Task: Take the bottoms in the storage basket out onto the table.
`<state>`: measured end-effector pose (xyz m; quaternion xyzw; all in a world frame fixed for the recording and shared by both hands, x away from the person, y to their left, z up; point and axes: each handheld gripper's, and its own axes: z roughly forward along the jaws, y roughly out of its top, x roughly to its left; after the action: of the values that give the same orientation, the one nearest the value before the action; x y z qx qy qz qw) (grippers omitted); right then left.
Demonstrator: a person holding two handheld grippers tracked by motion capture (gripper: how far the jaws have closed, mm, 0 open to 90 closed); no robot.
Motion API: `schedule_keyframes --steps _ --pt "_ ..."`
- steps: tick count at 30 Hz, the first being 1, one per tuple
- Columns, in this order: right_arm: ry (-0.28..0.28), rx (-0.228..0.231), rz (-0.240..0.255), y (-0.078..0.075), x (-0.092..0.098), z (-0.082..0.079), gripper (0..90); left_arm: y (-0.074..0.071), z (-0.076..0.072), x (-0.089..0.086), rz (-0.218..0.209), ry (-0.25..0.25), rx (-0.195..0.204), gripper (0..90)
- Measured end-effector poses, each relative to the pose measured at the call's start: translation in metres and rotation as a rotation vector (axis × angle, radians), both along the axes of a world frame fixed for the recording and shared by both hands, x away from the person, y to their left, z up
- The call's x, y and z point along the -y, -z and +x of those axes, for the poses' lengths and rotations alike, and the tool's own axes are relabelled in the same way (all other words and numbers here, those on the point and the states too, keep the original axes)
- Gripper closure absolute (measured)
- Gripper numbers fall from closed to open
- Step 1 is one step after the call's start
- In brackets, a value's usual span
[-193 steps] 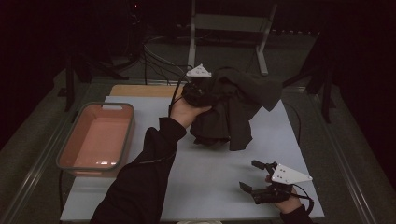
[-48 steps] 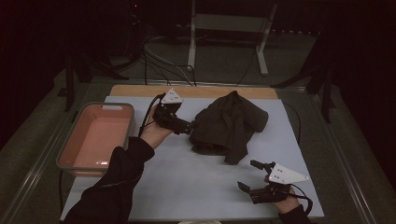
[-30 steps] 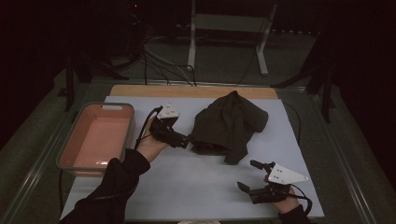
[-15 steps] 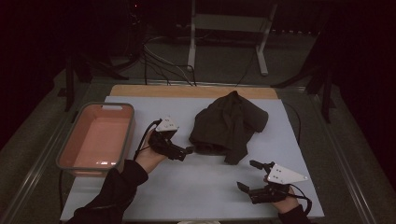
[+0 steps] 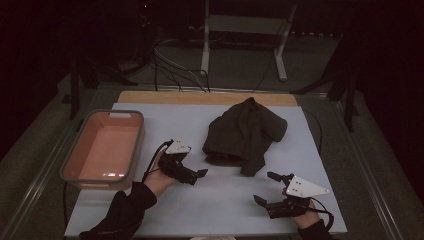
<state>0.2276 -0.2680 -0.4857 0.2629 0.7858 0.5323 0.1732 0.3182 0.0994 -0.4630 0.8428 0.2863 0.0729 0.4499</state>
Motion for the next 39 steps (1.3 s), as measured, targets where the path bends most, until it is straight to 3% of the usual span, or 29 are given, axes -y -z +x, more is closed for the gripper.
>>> schedule_keyframes --steps 5,15,21,25,30,39 --pt "-0.001 -0.001 -0.002 0.000 0.000 0.000 10.5 0.012 -0.006 -0.003 -0.013 0.015 -0.034 0.3" --pt "-0.002 0.000 -0.005 0.000 -0.001 0.000 10.5 0.026 -0.018 -0.010 -0.003 0.019 -0.051 0.3" --pt "-0.001 0.002 -0.003 0.000 -0.001 -0.001 10.5 0.034 -0.028 -0.014 -0.001 0.054 -0.058 0.3" --pt "-0.001 0.003 -0.003 0.000 -0.001 -0.001 10.5 0.036 -0.035 -0.016 0.015 0.072 -0.063 0.3" --pt "-0.004 0.004 -0.005 0.000 -0.002 -0.001 10.5 0.037 -0.040 -0.024 -0.011 0.090 -0.071 0.3" --pt "-0.004 0.004 -0.004 -0.001 -0.002 -0.001 10.5 0.040 -0.048 -0.037 0.007 0.132 -0.083 0.3"
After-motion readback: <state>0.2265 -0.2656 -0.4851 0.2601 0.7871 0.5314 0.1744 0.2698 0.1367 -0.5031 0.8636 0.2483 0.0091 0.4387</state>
